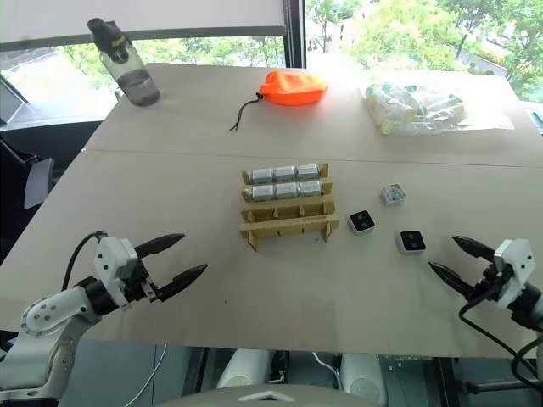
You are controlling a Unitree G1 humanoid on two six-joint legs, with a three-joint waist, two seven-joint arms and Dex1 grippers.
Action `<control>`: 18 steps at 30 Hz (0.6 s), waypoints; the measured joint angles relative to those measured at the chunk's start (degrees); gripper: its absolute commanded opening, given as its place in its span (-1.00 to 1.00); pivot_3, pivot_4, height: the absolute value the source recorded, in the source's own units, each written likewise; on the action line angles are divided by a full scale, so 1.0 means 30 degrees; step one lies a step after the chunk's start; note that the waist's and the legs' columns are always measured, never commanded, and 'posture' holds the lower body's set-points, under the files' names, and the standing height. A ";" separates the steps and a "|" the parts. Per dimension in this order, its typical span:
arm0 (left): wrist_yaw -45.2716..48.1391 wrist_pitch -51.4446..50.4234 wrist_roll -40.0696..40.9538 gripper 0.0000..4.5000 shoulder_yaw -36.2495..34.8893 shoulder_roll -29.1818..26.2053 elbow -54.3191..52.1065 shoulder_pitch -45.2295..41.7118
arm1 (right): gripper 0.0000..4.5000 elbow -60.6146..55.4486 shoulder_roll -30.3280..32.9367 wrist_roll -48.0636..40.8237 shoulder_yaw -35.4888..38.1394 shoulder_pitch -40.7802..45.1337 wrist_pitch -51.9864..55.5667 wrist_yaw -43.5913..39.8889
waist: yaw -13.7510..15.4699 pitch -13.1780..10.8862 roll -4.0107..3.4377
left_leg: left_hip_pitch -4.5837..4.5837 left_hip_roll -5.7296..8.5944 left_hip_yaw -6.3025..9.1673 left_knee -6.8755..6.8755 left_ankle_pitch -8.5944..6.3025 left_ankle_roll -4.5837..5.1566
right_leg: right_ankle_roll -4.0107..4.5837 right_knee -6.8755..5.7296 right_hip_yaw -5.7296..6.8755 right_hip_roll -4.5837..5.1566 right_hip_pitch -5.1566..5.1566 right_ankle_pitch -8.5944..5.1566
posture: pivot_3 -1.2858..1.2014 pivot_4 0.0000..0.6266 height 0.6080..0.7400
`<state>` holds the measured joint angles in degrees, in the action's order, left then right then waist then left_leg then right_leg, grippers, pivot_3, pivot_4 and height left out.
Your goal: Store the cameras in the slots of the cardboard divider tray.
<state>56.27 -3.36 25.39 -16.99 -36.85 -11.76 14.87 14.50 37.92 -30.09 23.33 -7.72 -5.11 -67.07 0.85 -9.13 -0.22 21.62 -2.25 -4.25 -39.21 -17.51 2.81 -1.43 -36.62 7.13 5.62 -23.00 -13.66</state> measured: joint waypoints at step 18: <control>0.2048 -0.1771 0.1253 0.98 0.1329 -0.1801 -0.2129 -0.1192 | 0.92 -0.4984 -0.2966 0.1941 -0.0889 -0.2569 0.1360 0.5925 | -0.0005 0.0015 0.0012 | 0.0014 0.0003 -0.0015 -0.0009 0.0002 -0.0005 | 0.0001 -0.0041 -0.0022 -0.0003 -0.0034 -0.0001 | 0.03 -0.52 0.78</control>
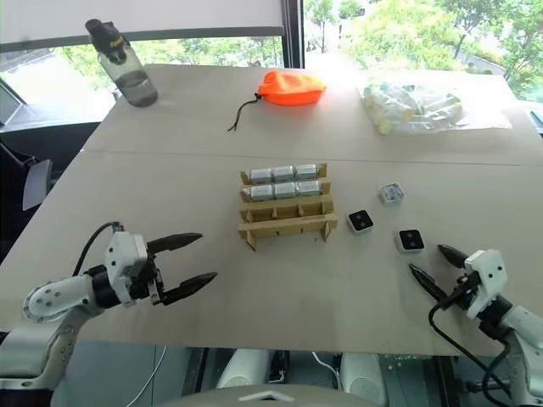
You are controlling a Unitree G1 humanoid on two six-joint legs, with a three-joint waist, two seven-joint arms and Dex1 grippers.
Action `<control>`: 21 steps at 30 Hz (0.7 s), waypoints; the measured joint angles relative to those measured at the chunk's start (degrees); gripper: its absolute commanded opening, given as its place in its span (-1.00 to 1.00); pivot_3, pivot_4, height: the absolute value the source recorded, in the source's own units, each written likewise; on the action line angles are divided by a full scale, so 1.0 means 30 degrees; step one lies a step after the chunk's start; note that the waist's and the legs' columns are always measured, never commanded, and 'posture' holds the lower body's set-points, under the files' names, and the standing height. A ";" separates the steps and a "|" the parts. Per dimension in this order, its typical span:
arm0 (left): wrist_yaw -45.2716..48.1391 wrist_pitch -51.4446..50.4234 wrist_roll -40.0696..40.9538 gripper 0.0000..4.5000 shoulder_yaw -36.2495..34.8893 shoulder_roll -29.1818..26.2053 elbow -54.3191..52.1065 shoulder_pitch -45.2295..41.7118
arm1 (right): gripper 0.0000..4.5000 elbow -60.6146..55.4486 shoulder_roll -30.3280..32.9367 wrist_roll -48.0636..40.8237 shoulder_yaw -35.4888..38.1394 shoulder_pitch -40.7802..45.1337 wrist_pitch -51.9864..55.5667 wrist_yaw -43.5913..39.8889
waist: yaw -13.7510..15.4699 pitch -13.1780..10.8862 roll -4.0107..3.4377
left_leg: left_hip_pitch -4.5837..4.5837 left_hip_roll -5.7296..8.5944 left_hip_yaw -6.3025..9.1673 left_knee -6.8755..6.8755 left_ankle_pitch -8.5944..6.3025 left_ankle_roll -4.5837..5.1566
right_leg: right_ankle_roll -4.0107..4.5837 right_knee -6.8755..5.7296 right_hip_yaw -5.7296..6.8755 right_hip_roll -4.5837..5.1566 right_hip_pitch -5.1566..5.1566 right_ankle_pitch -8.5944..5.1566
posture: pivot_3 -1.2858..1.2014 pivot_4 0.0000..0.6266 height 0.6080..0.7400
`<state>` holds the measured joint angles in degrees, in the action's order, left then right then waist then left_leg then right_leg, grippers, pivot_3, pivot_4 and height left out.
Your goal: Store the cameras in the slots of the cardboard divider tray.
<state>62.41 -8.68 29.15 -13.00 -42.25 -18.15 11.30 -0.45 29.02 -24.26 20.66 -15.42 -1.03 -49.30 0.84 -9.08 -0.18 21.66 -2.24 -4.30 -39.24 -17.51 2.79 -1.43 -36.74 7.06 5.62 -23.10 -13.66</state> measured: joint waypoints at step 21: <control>0.1827 -0.1969 0.1479 0.98 0.0861 -0.1201 -0.1957 -0.1722 | 0.92 -0.3674 -0.2806 0.2409 -0.2524 -0.0412 0.0950 0.5728 | -0.0047 0.0019 0.0031 | -0.0013 -0.0009 -0.0016 -0.0001 0.0017 -0.0029 | -0.0001 -0.0009 -0.0036 -0.0046 -0.0014 -0.0002 | 0.03 -0.52 0.78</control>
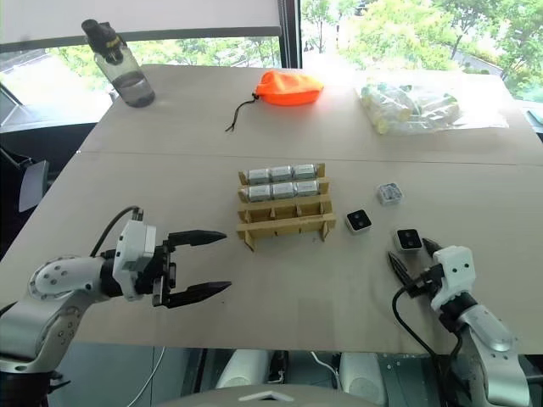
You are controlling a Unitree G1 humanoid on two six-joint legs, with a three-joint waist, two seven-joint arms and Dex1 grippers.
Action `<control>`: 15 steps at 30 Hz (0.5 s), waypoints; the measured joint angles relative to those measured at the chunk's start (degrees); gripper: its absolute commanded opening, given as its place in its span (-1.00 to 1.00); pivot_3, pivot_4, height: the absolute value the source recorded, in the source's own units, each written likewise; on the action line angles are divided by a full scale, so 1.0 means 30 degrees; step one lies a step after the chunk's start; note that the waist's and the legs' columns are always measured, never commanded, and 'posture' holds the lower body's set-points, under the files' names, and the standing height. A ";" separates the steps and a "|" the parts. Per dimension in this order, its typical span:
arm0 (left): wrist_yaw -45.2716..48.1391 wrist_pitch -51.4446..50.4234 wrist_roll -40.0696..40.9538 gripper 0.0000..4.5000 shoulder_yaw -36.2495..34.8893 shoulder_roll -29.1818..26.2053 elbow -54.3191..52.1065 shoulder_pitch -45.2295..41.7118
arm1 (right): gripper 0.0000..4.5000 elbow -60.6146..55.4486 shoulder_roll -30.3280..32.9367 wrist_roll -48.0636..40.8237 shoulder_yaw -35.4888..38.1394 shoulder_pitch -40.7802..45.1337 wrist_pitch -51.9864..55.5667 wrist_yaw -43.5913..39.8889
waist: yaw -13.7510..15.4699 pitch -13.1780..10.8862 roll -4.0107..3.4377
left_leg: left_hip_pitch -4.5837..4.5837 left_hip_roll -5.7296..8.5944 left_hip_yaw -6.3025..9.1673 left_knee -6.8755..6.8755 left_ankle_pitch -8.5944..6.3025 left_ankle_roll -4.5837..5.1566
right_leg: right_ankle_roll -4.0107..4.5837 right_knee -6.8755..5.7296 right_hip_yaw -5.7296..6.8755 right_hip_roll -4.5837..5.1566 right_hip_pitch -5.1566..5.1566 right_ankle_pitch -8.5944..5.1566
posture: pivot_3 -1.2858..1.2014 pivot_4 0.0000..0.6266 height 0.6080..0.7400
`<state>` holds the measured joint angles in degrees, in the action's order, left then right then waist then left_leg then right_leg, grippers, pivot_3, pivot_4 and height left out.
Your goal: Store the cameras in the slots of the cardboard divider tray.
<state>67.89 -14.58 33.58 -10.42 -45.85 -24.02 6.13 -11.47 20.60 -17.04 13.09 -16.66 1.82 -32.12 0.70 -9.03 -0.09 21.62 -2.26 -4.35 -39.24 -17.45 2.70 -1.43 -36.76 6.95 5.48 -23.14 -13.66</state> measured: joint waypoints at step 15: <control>0.0392 0.0600 -0.0306 1.00 0.0097 0.0037 0.0361 0.0206 | -0.13 -0.0436 -0.0724 0.0095 -0.0295 0.0230 0.0535 0.1345 | -0.0009 0.0010 0.0016 | 0.0009 -0.0001 -0.0009 -0.0001 0.0001 -0.0001 | 0.0002 -0.0002 -0.0011 -0.0005 -0.0019 0.0000 | 0.03 -0.52 0.78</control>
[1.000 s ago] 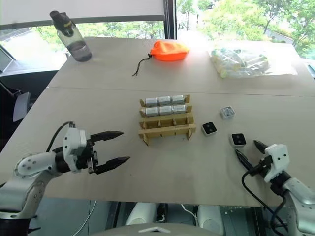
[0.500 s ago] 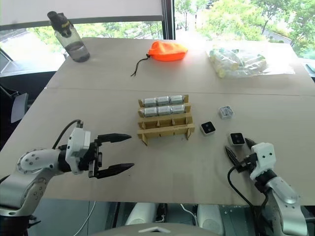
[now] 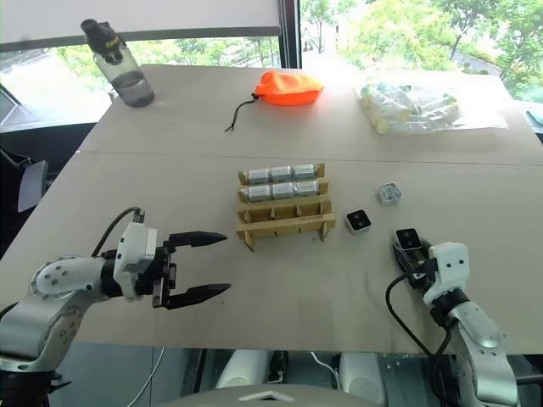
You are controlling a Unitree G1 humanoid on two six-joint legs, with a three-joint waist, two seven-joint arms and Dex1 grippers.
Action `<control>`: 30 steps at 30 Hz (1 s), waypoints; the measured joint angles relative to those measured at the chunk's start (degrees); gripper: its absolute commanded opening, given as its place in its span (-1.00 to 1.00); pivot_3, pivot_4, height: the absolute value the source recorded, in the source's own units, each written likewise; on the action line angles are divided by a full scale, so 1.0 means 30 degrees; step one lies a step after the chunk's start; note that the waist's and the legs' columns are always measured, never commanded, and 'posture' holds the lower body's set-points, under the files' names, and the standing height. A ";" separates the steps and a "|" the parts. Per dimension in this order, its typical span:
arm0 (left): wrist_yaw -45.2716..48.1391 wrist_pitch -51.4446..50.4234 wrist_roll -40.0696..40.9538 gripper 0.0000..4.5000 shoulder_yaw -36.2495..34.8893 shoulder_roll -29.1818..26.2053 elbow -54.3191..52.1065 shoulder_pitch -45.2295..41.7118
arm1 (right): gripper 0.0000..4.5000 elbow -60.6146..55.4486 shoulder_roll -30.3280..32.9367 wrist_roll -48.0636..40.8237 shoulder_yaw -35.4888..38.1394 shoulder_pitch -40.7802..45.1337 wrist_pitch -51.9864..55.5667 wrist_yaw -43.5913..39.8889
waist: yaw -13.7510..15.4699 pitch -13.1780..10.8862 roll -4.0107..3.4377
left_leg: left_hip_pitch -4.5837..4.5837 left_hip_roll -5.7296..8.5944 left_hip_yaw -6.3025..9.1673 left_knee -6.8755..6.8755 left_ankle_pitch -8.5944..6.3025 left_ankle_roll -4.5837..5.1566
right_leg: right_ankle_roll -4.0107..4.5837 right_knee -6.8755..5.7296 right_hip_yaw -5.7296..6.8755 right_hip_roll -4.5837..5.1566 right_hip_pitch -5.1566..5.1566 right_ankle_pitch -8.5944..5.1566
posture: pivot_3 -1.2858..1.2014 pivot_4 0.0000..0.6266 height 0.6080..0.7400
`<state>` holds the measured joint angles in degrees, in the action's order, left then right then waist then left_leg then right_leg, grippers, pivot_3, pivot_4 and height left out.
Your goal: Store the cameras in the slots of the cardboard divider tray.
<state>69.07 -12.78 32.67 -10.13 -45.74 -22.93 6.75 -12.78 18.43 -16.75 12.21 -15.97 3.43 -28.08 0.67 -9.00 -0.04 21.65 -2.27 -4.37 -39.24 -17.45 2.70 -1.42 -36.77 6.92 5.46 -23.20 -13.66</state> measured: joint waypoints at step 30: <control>-0.3703 -0.9332 0.2339 1.00 0.2753 0.0008 0.0590 -0.7174 | -0.13 0.8068 0.6330 1.0372 -1.0768 1.6950 -1.8363 -0.7977 | 0.0000 -0.0080 0.0074 | 0.0056 0.0008 -0.0014 -0.0068 0.0027 -0.0033 | -0.0001 -0.0013 0.0015 -0.0003 -0.0029 0.0005 | 0.03 -0.52 0.78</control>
<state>57.96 -40.78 39.68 -1.87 -45.72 -21.16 -14.77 11.42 37.42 14.36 -20.10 34.88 -51.66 -52.01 0.67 -9.24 0.18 21.82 -2.24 -4.42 -39.45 -17.37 2.60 -1.43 -36.81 6.97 5.45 -23.29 -13.65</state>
